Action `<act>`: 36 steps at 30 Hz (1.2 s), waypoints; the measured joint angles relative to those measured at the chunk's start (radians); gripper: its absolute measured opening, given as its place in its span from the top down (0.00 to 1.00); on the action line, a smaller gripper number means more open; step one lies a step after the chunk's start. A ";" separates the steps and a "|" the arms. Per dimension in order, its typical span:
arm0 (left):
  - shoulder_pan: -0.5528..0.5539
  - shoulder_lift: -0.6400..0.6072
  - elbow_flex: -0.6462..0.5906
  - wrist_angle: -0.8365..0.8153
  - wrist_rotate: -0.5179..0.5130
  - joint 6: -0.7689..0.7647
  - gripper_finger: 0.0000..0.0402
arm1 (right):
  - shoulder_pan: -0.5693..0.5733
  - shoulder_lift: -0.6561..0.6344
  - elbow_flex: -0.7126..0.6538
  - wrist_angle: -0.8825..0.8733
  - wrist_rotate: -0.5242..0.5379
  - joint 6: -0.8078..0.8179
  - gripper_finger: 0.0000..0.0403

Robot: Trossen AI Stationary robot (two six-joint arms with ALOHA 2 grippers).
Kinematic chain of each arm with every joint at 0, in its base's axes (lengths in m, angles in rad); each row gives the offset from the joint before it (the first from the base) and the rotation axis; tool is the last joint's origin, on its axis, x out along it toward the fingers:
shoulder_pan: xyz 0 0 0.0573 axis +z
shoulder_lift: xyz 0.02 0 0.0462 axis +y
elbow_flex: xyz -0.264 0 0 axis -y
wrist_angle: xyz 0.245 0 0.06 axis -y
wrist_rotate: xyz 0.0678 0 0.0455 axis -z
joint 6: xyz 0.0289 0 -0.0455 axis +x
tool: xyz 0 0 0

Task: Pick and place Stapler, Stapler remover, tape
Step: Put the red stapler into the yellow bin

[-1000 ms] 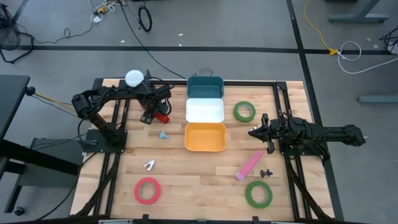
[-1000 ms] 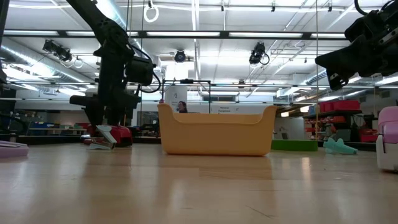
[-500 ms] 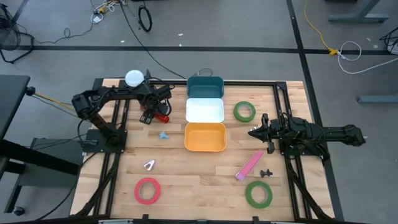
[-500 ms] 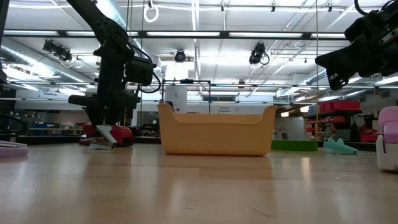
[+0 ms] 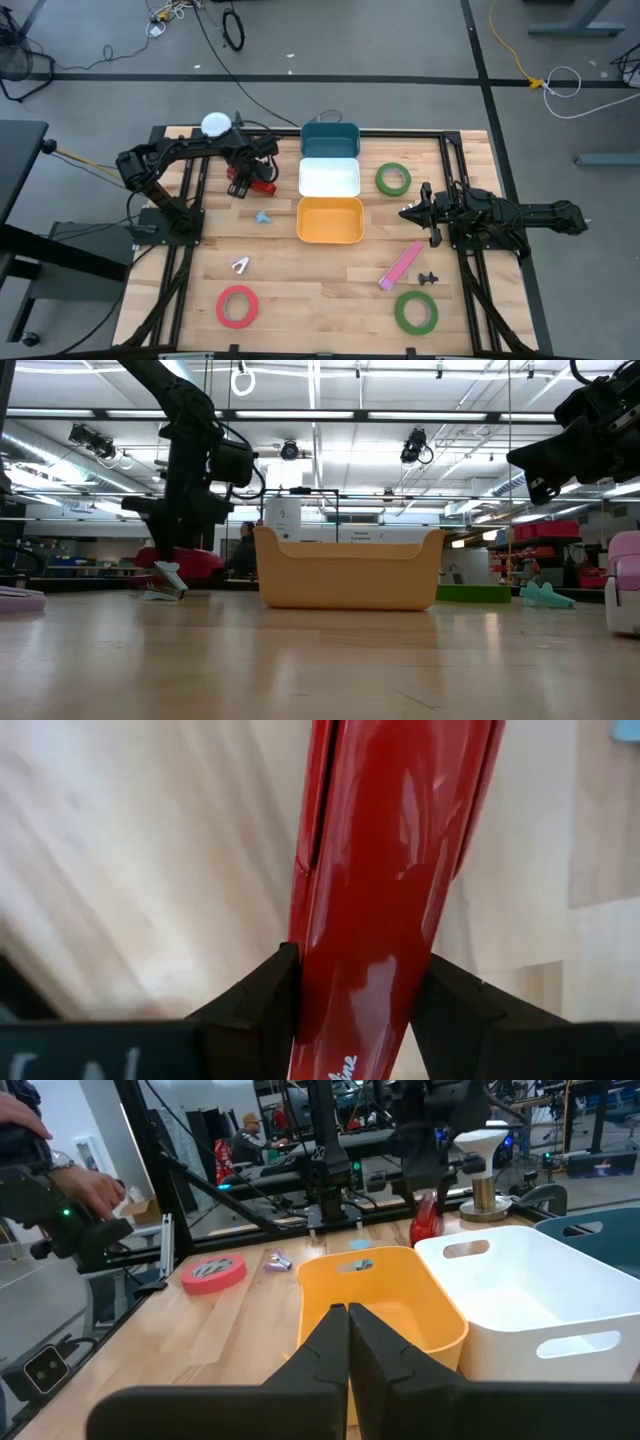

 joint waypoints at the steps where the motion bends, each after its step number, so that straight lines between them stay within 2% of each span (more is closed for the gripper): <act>1: 0.000 0.000 0.009 -0.008 0.000 -0.007 0.59 | 0.000 0.000 0.000 0.000 0.000 0.000 0.98; 15: -0.011 0.000 0.148 -0.125 0.001 -0.050 0.59 | 0.000 0.000 0.000 0.000 0.000 0.000 0.98; 24: -0.059 -0.001 0.336 -0.178 0.155 -0.213 0.59 | 0.000 0.000 0.000 0.000 0.000 0.000 0.98; 36: -0.140 -0.002 0.488 -0.143 0.208 -0.292 0.59 | 0.000 0.000 0.000 0.000 0.000 0.000 0.98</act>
